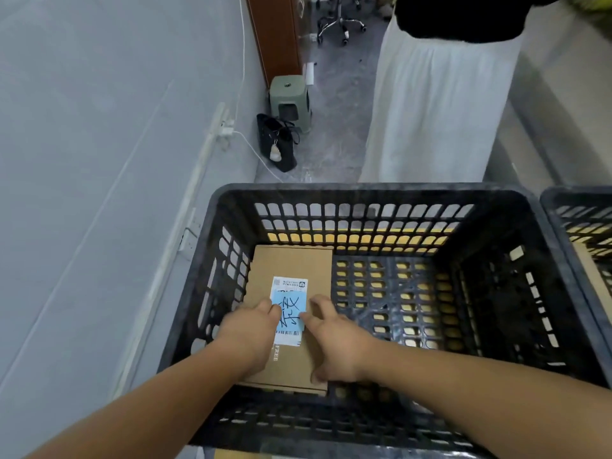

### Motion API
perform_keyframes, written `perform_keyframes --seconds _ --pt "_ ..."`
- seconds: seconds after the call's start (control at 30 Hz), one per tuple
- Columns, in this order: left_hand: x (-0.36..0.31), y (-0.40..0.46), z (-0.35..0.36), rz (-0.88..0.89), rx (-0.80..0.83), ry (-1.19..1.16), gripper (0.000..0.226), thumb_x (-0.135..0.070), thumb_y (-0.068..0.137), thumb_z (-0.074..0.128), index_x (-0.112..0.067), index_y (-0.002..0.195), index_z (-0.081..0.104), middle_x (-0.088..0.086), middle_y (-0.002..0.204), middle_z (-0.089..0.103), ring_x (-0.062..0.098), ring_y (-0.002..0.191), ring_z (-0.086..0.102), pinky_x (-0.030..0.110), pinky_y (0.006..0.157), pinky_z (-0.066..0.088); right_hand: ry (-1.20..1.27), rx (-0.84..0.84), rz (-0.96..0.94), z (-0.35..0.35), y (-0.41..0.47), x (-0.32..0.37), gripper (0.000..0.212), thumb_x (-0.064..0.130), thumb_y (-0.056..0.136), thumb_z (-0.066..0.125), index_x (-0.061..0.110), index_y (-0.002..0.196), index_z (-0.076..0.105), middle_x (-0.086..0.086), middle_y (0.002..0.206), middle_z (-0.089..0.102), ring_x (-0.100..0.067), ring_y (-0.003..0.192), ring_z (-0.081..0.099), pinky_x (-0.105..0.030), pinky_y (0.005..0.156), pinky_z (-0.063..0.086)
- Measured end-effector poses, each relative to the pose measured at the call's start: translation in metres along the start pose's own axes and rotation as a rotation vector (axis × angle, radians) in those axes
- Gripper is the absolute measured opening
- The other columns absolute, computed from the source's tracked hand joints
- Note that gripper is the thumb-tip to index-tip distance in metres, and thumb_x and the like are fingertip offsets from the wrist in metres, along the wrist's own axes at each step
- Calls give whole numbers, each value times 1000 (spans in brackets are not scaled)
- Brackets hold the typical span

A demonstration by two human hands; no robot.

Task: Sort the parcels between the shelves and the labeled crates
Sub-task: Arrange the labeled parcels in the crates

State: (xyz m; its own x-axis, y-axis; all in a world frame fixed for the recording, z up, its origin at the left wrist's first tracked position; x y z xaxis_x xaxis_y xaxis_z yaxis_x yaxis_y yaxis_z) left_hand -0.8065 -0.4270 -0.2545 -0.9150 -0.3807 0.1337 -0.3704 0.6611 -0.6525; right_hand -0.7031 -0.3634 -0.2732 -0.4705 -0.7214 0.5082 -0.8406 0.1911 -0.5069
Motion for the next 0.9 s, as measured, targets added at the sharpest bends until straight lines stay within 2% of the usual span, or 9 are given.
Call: perform_keyframes --seconds 0.1,0.23,0.4,0.6,0.77,0.9 --pt "1 0 -6 -3 -3 35 65 -26 86 66 -23 144 37 0 133 46 26 120 46 40 94 52 -76 33 -31 -5 -1 -1 115 46 77 86 22 163 14 6 161 -4 -37 136 45 -41 115 42" --pt "0 -8 -13 58 -17 -24 87 -37 83 69 -27 156 22 -2 147 39 25 132 41 41 102 47 -130 26 -25 -33 -16 1 118 54 77 84 27 164 9 1 164 9 -34 144 37 -43 118 38" --pt "-8 -34 -52 109 -167 -90 101 -53 80 71 -30 159 13 -4 162 27 23 142 34 44 110 42 -179 -143 69 -88 -59 11 109 53 81 81 30 163 13 -2 171 10 -34 152 26 -50 120 34" --pt "-27 -73 -105 220 -374 -70 96 -69 80 64 -34 157 18 -7 163 27 21 146 31 43 118 30 -159 -321 185 -124 -121 10 109 58 80 79 39 163 9 8 172 5 -29 157 12 -51 125 21" --pt "-61 -101 -139 322 -467 -76 98 -77 78 58 -35 158 19 -7 165 24 19 150 23 42 122 25 -47 -443 270 -136 -183 -2 113 61 78 78 39 162 7 9 172 6 -24 157 10 -52 126 19" --pt "-103 -125 -160 389 -504 -45 96 -77 79 57 -36 158 19 -6 165 24 19 150 23 42 122 25 -57 -506 325 -142 -234 -10 107 62 80 76 35 163 12 9 172 10 -23 157 13 -49 126 20"
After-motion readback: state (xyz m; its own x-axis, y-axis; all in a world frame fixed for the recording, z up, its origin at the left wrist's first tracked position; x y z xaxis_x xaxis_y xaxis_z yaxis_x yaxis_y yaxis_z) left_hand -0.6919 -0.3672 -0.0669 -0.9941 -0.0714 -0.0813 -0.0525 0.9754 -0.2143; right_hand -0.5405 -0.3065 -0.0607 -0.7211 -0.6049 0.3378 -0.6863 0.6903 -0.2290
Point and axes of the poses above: each hand's wrist, its own y-axis towards the middle knuckle, its own z-axis out of the palm, x = y × z, the point moved 10 cm from there along y, towards the middle knuckle
